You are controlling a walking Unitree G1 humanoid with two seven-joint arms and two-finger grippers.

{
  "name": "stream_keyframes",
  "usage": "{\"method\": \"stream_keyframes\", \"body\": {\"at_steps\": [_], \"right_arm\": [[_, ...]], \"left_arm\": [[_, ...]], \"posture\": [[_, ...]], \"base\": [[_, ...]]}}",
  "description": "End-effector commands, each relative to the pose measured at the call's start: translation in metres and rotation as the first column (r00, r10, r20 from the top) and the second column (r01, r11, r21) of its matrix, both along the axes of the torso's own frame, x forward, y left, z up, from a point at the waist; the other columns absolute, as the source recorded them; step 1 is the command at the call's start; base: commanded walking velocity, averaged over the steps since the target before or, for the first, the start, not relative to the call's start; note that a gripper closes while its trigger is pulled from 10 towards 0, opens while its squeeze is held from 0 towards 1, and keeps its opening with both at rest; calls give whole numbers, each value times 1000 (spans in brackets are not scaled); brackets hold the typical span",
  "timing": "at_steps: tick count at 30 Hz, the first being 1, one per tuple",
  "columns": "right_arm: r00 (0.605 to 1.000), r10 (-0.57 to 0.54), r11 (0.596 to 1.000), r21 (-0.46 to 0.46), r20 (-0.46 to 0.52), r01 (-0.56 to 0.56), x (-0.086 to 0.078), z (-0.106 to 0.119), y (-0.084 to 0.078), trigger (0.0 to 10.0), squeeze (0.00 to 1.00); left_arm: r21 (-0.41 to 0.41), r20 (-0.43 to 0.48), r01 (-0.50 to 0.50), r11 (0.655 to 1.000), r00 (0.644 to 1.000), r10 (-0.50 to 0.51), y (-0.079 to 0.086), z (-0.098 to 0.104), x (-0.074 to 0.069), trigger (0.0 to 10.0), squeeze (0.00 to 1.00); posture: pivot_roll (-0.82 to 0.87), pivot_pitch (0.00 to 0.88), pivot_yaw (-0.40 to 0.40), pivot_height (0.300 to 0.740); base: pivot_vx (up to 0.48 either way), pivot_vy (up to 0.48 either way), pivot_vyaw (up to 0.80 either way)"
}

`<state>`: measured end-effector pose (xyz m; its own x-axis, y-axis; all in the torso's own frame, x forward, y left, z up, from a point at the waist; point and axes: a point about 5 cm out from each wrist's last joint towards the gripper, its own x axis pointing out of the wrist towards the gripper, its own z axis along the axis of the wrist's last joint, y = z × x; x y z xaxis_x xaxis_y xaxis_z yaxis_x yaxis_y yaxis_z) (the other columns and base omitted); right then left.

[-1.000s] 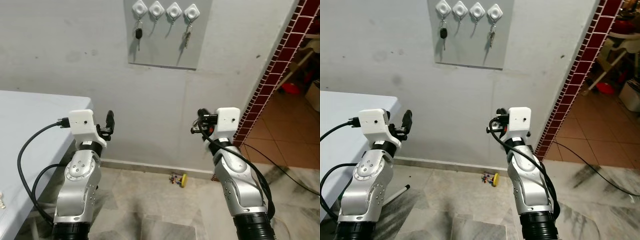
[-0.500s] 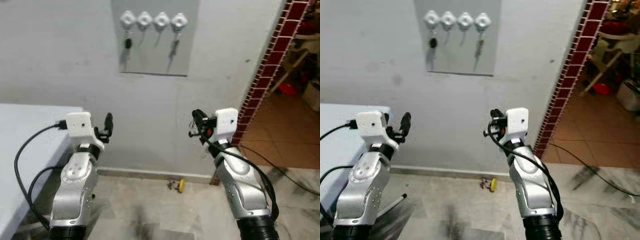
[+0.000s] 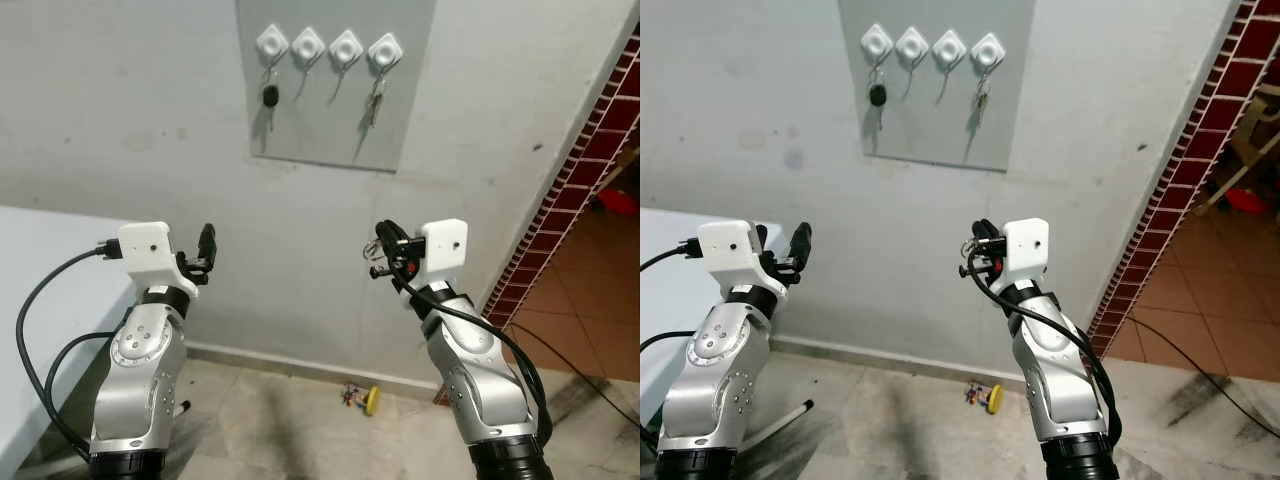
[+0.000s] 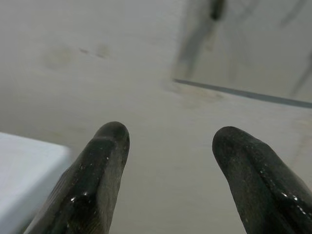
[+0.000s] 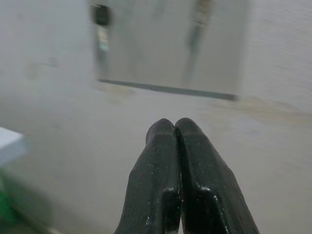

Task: Hang keys on a hook

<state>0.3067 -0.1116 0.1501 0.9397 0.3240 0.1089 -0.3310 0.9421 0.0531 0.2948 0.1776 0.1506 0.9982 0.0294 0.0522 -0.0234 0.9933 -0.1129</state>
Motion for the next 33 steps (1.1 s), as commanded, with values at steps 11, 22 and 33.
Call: {"method": "stream_keyframes", "body": {"at_steps": [11, 22, 33], "right_arm": [[1000, -5, 1000, -18, 30, 6, 2, 8, -6, 10000, 0], [999, -5, 1000, -19, 31, 5, 2, 9, -5, 10000, 0], [999, 7, 1000, -29, 34, -6, 2, 8, -4, 10000, 0]], "left_arm": [[-33, -8, 6, 999, 1000, -6, -6, 0, 1, 10000, 0], [-21, -4, 6, 1000, 1000, -6, -7, 1, 2, 10000, 0], [5, 13, 0, 1000, 1000, 0, -13, 5, 3, 10000, 0]], "posture": [[-122, 17, -19, 740], [-125, 22, -21, 740], [-124, 21, -23, 740]], "base": [[381, 109, 0], [344, 88, 0], [56, 0, 0]]}}
